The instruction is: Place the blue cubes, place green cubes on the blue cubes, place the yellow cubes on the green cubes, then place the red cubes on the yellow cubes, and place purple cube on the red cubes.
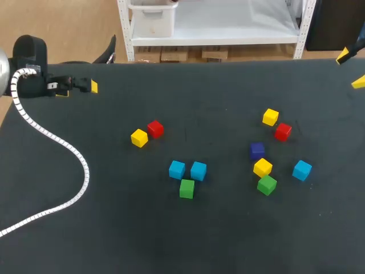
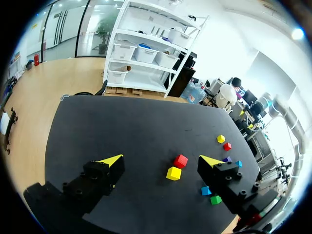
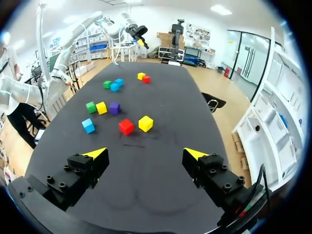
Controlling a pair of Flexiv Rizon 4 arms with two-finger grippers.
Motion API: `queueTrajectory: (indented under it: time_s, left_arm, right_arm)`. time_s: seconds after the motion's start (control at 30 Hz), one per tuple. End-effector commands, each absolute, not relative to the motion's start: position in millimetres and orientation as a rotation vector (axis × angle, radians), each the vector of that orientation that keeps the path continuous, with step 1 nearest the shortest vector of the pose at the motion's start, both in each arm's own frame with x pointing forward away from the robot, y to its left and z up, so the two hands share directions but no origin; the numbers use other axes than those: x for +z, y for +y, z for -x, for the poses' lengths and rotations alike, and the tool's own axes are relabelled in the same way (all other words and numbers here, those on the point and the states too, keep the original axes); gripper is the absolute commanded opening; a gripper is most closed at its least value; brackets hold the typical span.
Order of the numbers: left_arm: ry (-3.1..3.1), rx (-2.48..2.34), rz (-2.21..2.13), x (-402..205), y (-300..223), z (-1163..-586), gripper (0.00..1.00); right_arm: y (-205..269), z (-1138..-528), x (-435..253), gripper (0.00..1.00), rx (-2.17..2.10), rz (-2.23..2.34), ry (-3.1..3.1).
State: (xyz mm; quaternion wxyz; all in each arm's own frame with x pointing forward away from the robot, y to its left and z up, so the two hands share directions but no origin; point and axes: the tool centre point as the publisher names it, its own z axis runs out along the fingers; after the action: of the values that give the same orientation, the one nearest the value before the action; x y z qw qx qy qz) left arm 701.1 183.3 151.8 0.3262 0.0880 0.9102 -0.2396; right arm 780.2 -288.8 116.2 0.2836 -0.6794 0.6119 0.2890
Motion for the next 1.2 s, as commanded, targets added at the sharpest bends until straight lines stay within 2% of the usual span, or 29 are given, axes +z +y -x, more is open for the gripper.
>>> queueTrajectory:
  time_s: [0.03,0.57,1.0,1.2]
  left_arm:
    - [2.380,-0.633,-0.232,150.6,184.2,-701.0,1.00]
    - [2.380,-0.633,-0.232,150.6,184.2,-701.0,1.00]
    - [1.959,-0.625,-1.501,138.9,128.1,-643.0,1.00]
    - [1.929,-0.638,-1.556,138.3,125.7,-639.6,1.00]
  right_arm:
    - [-288.4,-759.1,112.8,1.00,0.660,1.732,1.645]
    - [-291.0,-759.3,108.9,1.00,0.647,1.700,1.673]
    - [-291.0,-759.3,108.9,1.00,0.647,1.700,1.673]
    - [-291.0,-759.3,108.9,1.00,0.647,1.700,1.673]
